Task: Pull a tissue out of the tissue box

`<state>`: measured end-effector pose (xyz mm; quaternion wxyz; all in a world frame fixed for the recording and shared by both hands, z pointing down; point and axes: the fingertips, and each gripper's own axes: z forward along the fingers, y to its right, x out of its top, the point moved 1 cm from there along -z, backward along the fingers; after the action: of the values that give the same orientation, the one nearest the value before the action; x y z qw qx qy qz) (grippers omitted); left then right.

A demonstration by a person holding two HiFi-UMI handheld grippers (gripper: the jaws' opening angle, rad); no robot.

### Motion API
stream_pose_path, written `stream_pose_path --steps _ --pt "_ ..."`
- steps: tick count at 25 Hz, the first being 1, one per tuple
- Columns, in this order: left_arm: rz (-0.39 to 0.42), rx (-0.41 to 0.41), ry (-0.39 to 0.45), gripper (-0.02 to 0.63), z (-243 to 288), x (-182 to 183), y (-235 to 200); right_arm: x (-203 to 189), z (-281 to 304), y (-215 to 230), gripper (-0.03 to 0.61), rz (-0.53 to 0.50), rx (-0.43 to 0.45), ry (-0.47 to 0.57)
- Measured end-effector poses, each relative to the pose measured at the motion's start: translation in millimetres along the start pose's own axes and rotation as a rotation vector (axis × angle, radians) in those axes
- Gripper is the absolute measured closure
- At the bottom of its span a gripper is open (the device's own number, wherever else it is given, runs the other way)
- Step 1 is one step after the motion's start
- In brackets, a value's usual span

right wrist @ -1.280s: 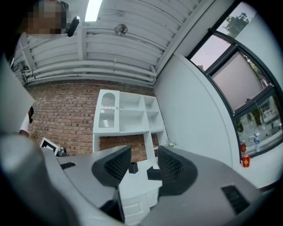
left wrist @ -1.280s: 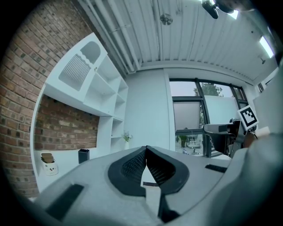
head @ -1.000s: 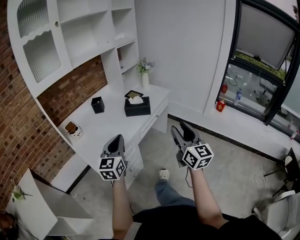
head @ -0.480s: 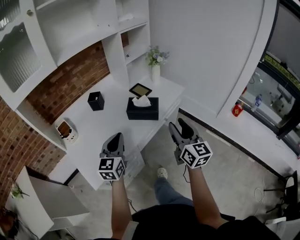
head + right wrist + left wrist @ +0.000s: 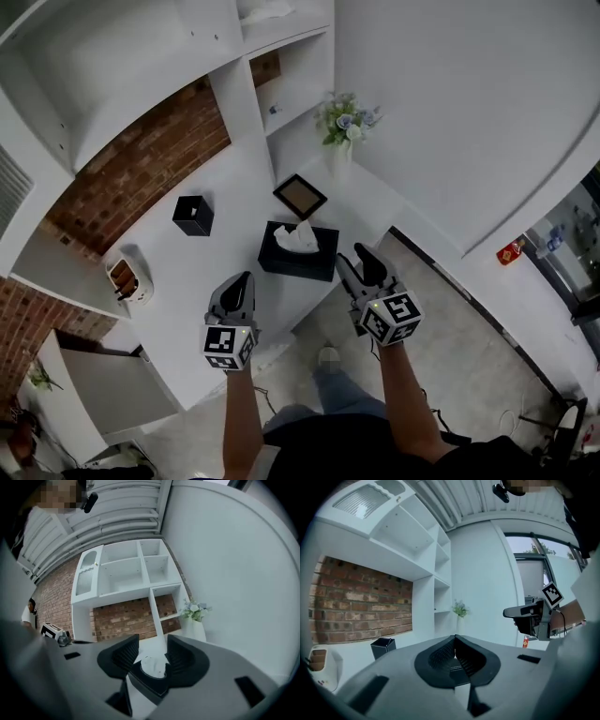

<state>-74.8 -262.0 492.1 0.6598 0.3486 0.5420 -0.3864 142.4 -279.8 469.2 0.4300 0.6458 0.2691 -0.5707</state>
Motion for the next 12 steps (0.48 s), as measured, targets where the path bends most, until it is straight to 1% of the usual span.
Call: stream_pose_path --steps 4,9,12 --pt "0.000 0.026 -0.020 0.604 21.0 1.0 -11.1 -2.5 30.3 15.8 0.411 0.028 0.029 -0.014" --pt "-0.007 0.038 -0.041 0.604 33.2 -3.3 -23.3 -7.8 56.5 23.2 0.411 0.039 0.047 -0.040" --pt "-0.020 0.039 -0.031 0.604 42.2 -2.7 -30.9 -7.0 69.0 25.6 0.411 0.031 0.047 -0.051"
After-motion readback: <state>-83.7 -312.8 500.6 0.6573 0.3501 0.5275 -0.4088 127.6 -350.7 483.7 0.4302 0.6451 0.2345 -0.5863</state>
